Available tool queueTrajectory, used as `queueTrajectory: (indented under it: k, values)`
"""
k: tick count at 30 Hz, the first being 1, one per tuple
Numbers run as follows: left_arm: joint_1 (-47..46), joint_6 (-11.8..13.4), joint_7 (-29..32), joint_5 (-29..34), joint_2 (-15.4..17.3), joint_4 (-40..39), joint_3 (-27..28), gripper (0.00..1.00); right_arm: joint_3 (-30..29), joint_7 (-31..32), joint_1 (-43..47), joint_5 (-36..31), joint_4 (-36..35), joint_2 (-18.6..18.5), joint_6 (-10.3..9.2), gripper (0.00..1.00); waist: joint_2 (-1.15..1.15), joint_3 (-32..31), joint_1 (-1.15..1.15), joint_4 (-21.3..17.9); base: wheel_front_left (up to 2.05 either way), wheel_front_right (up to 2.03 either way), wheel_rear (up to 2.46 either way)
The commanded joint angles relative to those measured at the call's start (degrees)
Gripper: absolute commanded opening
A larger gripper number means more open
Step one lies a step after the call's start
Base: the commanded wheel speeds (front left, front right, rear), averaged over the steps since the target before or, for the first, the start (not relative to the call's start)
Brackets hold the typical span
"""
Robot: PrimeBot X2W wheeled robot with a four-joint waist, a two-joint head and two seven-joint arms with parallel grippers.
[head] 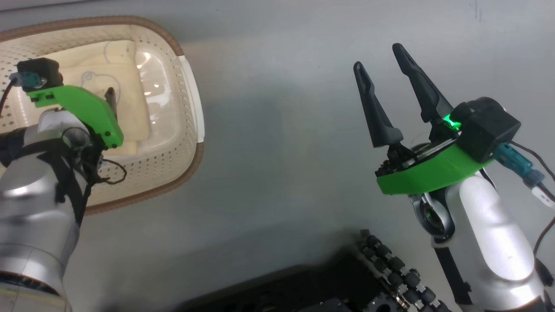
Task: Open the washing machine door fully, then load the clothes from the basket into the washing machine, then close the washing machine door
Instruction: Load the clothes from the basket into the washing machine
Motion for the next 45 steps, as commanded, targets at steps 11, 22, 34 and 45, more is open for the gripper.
queueTrajectory:
  k: [11, 22, 34, 45]
  values:
    - [-2.4, -0.4, 1.9, -1.5, 5.4, 1.8, 0.6, 1.0, 2.4, -1.5, -1.1, 2.1, -0.2, -0.4, -0.16, 1.0, 0.0, 7.3, -0.01, -4.7, 0.0, 0.0, 0.0]
    - [-3.4, 3.4, 1.4, -1.4, 5.5, 3.5, 0.3, 0.88, 3.0, -1.6, -1.8, 3.5, -0.7, -0.4, -0.16, 1.0, 0.0, 9.7, -0.01, -6.1, 0.0, 0.0, 0.0]
    - [-1.7, 5.0, -3.9, -2.1, 3.2, 4.0, 0.5, 0.0, 1.9, -1.6, -2.1, 3.3, -0.4, -0.4, -0.16, 1.0, 0.0, 7.8, -0.01, -4.2, 0.0, 0.0, 0.0]
    - [1.0, 5.4, -13.5, -1.6, 1.6, 4.1, -0.1, 0.0, -0.9, -1.6, -0.7, 1.5, -0.2, -0.4, -0.16, 1.0, 0.0, 3.2, -0.01, -1.2, 0.0, 0.0, 0.0]
